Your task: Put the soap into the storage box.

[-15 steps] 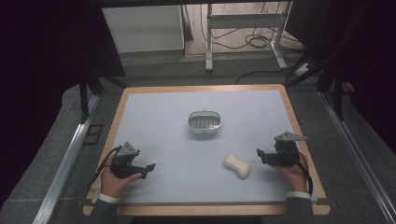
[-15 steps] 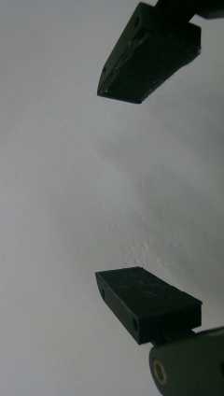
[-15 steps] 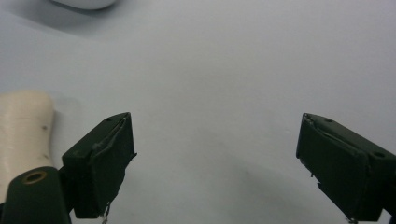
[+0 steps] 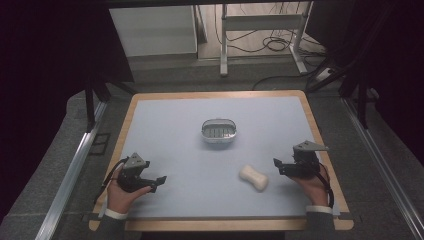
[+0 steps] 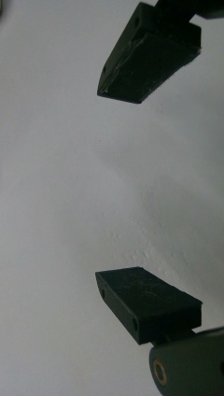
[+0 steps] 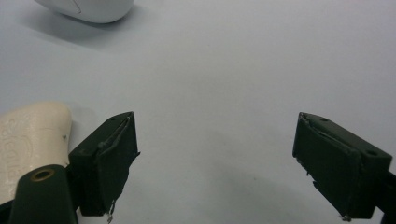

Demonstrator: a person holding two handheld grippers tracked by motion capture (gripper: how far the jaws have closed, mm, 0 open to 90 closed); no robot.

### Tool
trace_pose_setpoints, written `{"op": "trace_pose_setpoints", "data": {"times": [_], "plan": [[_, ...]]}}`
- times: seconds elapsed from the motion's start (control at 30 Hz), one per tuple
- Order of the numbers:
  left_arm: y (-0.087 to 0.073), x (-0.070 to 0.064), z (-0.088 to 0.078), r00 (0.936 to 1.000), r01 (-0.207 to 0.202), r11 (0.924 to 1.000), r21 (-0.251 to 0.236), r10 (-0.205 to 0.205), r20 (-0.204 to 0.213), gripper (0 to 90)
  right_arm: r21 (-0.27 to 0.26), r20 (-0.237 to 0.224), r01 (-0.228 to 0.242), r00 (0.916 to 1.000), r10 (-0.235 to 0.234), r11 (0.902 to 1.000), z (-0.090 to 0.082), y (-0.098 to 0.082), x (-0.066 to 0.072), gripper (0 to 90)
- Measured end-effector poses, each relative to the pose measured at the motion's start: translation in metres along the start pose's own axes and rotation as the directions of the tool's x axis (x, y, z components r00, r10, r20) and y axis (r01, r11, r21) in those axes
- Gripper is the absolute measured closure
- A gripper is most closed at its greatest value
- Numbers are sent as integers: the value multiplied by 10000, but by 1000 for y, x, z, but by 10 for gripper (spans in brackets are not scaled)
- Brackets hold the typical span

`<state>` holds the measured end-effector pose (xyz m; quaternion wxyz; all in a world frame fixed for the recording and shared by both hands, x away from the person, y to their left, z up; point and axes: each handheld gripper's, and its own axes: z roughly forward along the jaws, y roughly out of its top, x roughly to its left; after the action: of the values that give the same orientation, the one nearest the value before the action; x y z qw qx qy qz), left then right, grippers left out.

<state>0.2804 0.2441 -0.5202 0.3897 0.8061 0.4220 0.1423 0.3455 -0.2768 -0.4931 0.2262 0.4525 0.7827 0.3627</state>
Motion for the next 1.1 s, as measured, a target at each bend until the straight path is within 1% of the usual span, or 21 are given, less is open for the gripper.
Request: {"op": "trace_pose_setpoints", "data": {"times": [0.07, 0.17, 0.2, 0.3, 0.37, 0.47, 0.53, 0.63, 0.7, 0.8, 0.97, 1.1], "plan": [[0, 0, -1, 10000, 13, 10000, -28, -13, 40, 113, 82, 1, -2, 10000, 2, 10000, 1, 0, 2, 153], [0, 1, -2, 10000, -7, 10000, 4, 7, -18, 112, 356, 97, 189, 9998, -193, 9992, 3, 2, 6, 153], [0, 1, -2, 10000, 16, 10000, 6, -16, -39, 112, 354, 113, 262, 9996, -267, 9990, 2, 3, 8, 153], [0, 1, -3, 10000, 30, 10000, -18, -30, 4, 112, 261, -14, 182, 9998, -182, 9995, -2, 5, 10, 157], [-1, 0, -2, 10000, 8, 10000, 21, -8, 24, 112, 379, -210, 29, 9998, -21, 9993, -4, 6, 10, 160], [-1, -1, -1, 10000, -30, 10000, 74, 30, 20, 112, 513, -168, -6, 9999, 14, 9987, -4, 6, 9, 160], [-1, -1, -1, 10000, -35, 10000, 82, 34, 35, 112, 574, -275, 20, 9996, -5, 9983, -4, 6, 9, 160], [-1, -1, -1, 10000, -63, 9999, 125, 62, 9, 112, 701, -382, 134, 9992, -108, 9974, -4, 6, 8, 160], [-2, -1, 0, 10000, -89, 9999, 139, 89, -3, 111, 881, -480, 179, 9988, -137, 9959, -3, 6, 8, 161], [-2, -3, 0, 9999, -121, 9998, 164, 121, 6, 110, 1043, -490, 343, 9984, -293, 9940, -2, 6, 10, 163], [-3, -3, -1, 9999, -135, 9998, 176, 136, -44, 110, 1056, -642, 468, 9971, -401, 9933, -6, 11, 11, 163], [-4, -4, -1, 9998, -184, 9996, 235, 186, -81, 110, 1173, -680, 740, 9955, -664, 9903, -9, 16, 13, 164]]}}
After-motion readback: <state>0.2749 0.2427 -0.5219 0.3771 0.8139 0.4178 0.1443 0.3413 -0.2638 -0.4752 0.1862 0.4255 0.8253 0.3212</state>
